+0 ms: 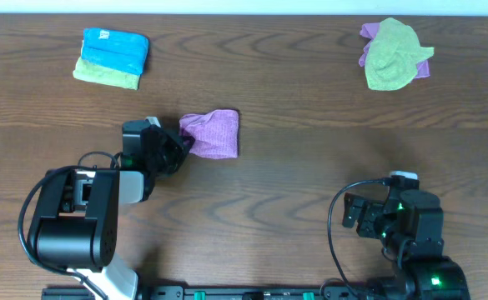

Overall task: Fold the cloth
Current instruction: 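Grasp the folded purple cloth with the left gripper and lift it, then carry the purple cloth to the left pile and lower it on top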

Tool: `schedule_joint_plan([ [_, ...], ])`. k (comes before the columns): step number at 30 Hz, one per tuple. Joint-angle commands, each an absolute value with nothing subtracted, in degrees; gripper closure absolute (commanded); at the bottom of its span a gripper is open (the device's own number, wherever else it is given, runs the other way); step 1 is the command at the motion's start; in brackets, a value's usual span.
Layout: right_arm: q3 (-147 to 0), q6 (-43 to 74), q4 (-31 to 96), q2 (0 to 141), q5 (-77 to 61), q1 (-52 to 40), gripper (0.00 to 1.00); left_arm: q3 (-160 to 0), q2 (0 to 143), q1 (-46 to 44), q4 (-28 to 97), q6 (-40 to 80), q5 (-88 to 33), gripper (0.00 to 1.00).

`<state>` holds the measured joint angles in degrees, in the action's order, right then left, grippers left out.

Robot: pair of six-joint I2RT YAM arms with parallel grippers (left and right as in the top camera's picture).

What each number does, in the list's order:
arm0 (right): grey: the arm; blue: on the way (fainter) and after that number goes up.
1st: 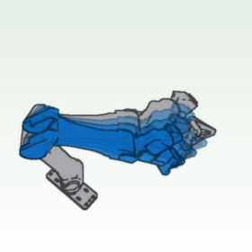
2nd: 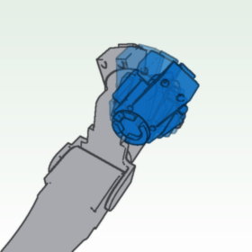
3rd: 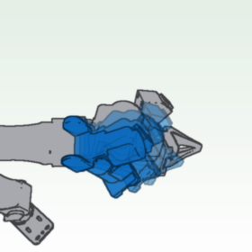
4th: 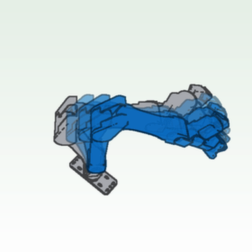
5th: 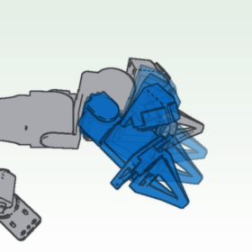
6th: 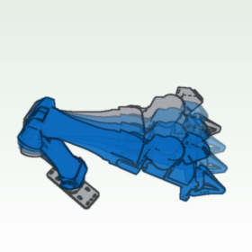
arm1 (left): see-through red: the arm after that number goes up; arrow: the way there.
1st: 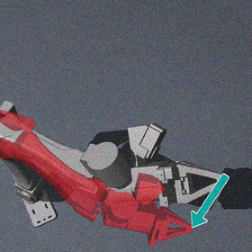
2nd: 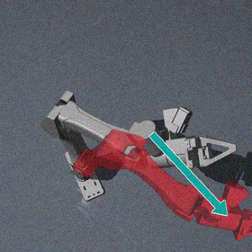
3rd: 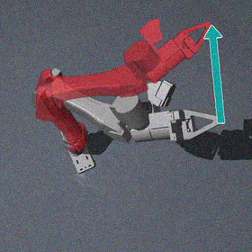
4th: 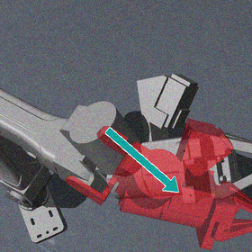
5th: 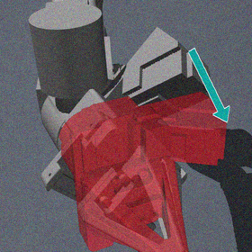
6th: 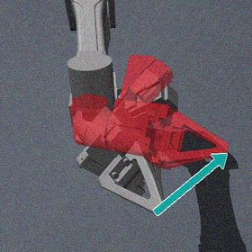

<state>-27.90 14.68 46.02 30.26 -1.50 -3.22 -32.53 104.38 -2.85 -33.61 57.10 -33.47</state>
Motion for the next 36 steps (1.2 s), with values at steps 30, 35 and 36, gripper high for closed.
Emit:
schedule_joint_plan([
  [30,-27.7,15.42,46.06,30.0,-1.06,-2.85,0.01,-98.41,118.26,4.49,4.89,37.21,-17.61,0.94],
  [35,-27.7,15.42,46.06,30.0,-1.06,-2.85,0.01,-103.44,124.38,5.8,4.16,37.21,-17.39,0.94],
  [36,-27.7,15.42,46.06,30.0,-1.06,-2.85,0.01,-103.98,125.05,6.24,4.03,37.21,-17.28,0.94],
])
